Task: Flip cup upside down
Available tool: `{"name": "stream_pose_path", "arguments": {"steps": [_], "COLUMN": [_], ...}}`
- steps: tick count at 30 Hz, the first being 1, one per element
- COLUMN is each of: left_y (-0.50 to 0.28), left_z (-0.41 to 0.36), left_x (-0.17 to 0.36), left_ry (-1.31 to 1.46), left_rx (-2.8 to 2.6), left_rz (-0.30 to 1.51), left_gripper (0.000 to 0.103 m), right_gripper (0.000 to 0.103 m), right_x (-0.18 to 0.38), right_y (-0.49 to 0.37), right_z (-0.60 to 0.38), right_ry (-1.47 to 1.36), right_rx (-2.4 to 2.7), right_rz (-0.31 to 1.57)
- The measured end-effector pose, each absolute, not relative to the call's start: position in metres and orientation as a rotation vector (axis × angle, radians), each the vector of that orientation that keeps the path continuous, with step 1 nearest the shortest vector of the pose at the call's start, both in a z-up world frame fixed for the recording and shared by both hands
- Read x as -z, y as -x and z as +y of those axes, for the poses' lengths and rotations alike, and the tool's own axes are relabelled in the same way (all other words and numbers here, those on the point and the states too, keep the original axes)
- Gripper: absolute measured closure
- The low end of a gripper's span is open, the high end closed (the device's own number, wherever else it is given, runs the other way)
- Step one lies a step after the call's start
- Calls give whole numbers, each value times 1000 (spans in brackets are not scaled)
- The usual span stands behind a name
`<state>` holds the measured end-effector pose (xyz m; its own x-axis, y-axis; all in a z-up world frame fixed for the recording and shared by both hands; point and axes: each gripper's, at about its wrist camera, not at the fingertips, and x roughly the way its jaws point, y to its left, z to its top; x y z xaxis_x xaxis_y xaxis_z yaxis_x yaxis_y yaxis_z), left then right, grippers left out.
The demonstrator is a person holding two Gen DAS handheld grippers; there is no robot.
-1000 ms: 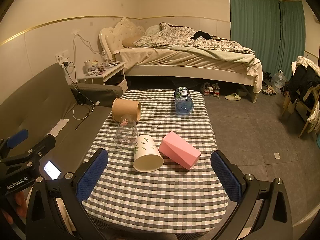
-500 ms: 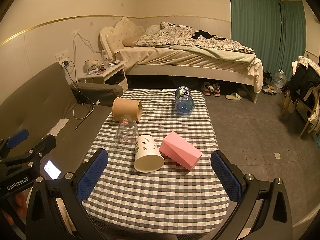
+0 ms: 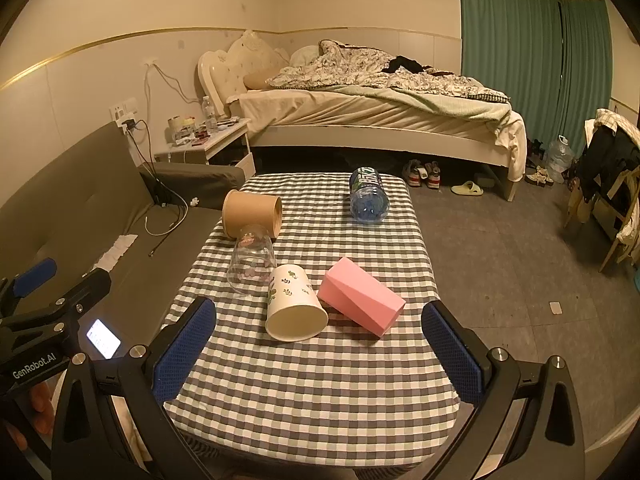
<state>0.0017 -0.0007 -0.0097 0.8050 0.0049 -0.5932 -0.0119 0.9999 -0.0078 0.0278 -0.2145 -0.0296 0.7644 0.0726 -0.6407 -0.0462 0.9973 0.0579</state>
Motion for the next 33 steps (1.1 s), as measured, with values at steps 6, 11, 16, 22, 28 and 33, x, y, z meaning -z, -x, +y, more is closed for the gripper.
{"name": "stream_pose_path", "arguments": {"steps": [6,11,16,22,28,33], "left_y": [-2,-2,-12,-43,-94,-140], "left_z": [-1,-2,-7,-9,-6,-5], "left_x": [10,10,17,29,45,62], "left_ry": [11,9,9,17,43,51], "left_rx": [-8,-8,-2,-5,-28,-40], "left_rz": [635,638,656,703,753,790], "left_gripper": [0,0,0,0,0,0], "right_gripper": [0,0,0,0,0,0], "right_x": [31,32,36,41,42,50], "right_y": [-28,-28,-33,-57,-108,-177], "right_z": [-214,-214,-217,-228,-242,-262], "right_ry": [-40,-43,-49,-56,-21,-27], "right_rx": [-64,-63,-58,-39,-3,20], "right_rz": [699,701,712,734,749,789]}}
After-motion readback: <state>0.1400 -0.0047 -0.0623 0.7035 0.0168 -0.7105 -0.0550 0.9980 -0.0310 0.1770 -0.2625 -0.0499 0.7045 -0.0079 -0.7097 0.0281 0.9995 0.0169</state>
